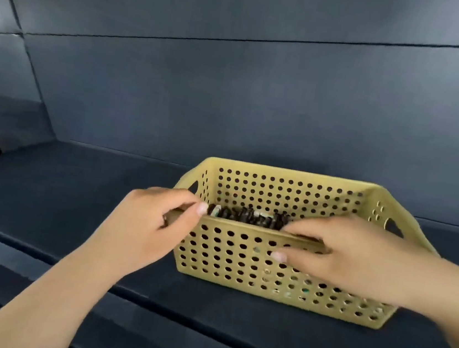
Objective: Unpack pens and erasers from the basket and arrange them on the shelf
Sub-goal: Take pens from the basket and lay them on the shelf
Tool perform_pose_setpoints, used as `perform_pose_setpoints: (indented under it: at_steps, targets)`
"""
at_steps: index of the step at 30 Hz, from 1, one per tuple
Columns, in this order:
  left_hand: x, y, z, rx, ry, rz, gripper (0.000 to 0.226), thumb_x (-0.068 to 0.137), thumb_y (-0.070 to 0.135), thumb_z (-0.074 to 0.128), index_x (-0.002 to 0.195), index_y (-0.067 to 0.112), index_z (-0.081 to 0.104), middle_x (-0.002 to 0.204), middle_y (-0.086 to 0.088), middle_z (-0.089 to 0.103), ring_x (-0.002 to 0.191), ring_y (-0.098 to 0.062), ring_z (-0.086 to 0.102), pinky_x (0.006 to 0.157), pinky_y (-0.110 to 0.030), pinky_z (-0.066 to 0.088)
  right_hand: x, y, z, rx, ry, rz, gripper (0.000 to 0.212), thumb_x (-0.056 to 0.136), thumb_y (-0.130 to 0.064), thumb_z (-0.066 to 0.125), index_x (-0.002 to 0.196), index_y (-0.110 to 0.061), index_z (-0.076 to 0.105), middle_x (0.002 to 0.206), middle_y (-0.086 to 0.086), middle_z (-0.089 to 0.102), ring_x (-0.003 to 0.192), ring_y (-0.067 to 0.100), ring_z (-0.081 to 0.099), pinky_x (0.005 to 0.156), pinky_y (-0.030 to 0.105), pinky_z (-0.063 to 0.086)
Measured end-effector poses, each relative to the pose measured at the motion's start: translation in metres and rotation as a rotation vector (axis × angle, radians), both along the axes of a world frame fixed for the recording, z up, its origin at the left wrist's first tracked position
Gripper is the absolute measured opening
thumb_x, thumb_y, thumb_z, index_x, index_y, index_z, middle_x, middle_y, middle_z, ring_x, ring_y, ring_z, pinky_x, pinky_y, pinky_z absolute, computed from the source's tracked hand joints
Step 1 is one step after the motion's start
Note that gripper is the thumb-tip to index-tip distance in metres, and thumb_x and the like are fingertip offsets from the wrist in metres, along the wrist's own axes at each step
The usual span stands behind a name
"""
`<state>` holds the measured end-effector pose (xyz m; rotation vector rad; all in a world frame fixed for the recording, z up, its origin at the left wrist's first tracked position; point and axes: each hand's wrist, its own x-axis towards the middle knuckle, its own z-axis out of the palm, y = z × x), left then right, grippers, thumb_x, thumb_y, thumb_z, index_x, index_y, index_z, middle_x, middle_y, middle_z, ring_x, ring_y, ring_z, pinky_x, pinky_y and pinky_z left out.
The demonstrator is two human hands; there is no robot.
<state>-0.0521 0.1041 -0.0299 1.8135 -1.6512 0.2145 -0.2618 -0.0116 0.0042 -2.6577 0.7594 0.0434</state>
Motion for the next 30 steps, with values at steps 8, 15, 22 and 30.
perform_pose_setpoints:
  at_steps: [8, 15, 22, 30]
  targets:
    - [0.045, -0.06, 0.034, 0.189, 0.107, -0.273, 0.034, 0.071, 0.07, 0.044, 0.077, 0.045, 0.065, 0.076, 0.021, 0.068, 0.074, -0.017, 0.065, 0.069, -0.03, 0.051, 0.031, -0.029, 0.014, 0.287, 0.011, -0.327, 0.063, 0.052, -0.081, 0.04, 0.084, -0.033, 0.068, 0.083, -0.015, 0.071, 0.076, -0.001, 0.066, 0.081, 0.026, 0.052]
    - [0.037, -0.118, 0.033, 0.251, 0.156, -0.366, 0.039, 0.082, 0.059, 0.041, 0.076, 0.031, 0.068, 0.078, 0.01, 0.07, 0.076, -0.017, 0.065, 0.075, -0.041, 0.051, 0.076, -0.087, -0.014, 0.347, 0.283, -0.642, 0.041, 0.084, -0.049, 0.055, 0.075, -0.01, 0.049, 0.077, 0.008, 0.06, 0.07, 0.018, 0.062, 0.07, 0.029, 0.054]
    - [0.036, -0.133, 0.026, 0.383, 0.29, -0.453, 0.039, 0.072, 0.055, 0.04, 0.071, 0.027, 0.068, 0.074, 0.023, 0.068, 0.068, 0.006, 0.063, 0.063, -0.013, 0.047, 0.082, -0.097, -0.04, 0.347, 0.348, -0.705, 0.04, 0.08, -0.048, 0.062, 0.072, -0.012, 0.045, 0.069, 0.002, 0.044, 0.056, 0.012, 0.043, 0.048, 0.019, 0.041]
    - [0.037, -0.14, 0.026, 0.52, 0.548, -0.452, 0.042, 0.083, 0.047, 0.043, 0.074, 0.014, 0.069, 0.07, 0.002, 0.072, 0.064, -0.011, 0.067, 0.074, -0.027, 0.049, 0.086, -0.091, -0.044, 0.43, 0.259, -0.71, 0.041, 0.079, -0.035, 0.069, 0.06, -0.009, 0.043, 0.045, -0.002, 0.04, 0.029, 0.008, 0.029, 0.035, 0.013, 0.027]
